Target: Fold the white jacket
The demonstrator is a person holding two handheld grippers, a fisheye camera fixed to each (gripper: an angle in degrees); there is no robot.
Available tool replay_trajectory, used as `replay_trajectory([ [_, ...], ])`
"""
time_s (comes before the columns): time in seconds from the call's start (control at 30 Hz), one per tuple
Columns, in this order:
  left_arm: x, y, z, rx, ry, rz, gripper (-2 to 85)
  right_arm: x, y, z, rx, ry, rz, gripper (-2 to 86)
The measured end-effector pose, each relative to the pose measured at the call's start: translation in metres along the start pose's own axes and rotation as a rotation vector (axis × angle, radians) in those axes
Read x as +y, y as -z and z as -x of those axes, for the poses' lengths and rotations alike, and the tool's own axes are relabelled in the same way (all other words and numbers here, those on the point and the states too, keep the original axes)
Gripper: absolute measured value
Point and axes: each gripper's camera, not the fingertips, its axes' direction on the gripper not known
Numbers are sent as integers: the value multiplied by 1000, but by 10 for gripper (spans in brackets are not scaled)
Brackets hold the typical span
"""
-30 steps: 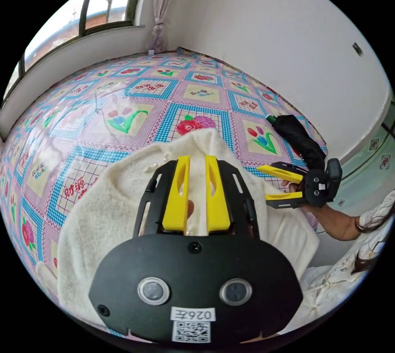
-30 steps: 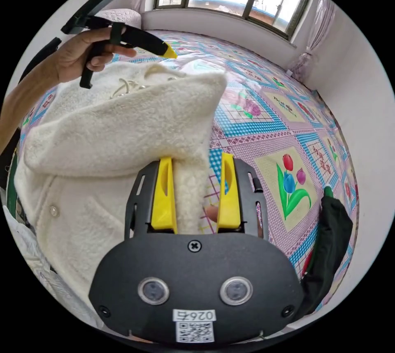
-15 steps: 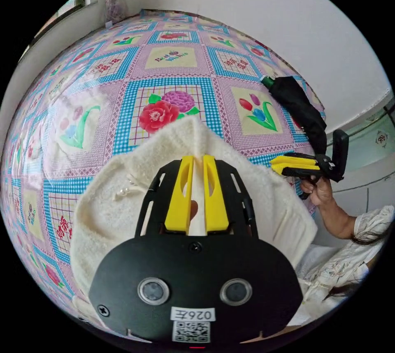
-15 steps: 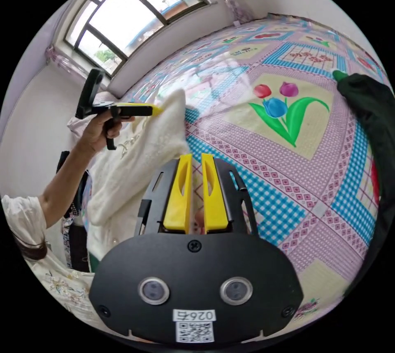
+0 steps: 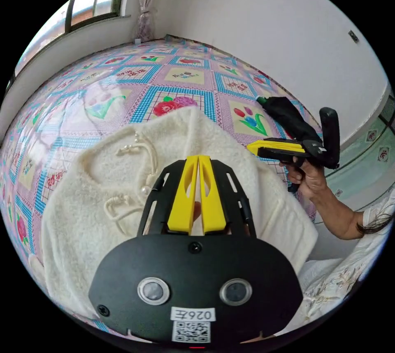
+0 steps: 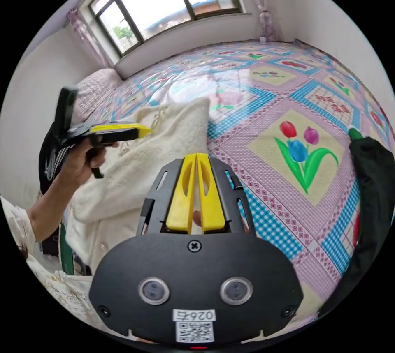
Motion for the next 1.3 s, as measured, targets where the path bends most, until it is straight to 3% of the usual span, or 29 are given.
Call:
replay_trajectory([
  [0.1, 59, 74, 28, -64, 132, -162, -9, 12, 34, -9, 1, -15, -91, -8],
  [0.3, 248, 201, 110, -178, 645, -395, -10, 5, 48, 62, -193, 184, -135, 14],
  [0.43, 347, 246, 133, -257, 832, -394, -10, -30, 11, 169, -351, 420, -61, 36],
  [0.67, 428, 286, 151, -259, 913, -485, -8, -82, -89, 395, -453, 762, 84, 62],
  [0.8, 459, 305, 172, -212, 907, -515, 1, -76, -150, 500, -350, 981, 181, 80],
  [0.9, 474, 320, 191, -201, 873, -519, 31, -56, -213, 549, -111, 1187, 276, 87],
  [1.0, 488, 330, 212, -147, 849, -525, 55, -44, -261, 546, 89, 1306, 363, 12],
  [1.1, 498, 331, 237, -45, 844, -542, 77, -69, -241, 512, -51, 1226, 322, -4],
  [1.27, 495, 304, 286, 238, 830, -630, 136, -158, -180, 376, -806, 901, 269, -8],
  [1.3, 490, 294, 298, 326, 815, -655, 164, -164, -178, 360, -872, 867, 267, -8],
])
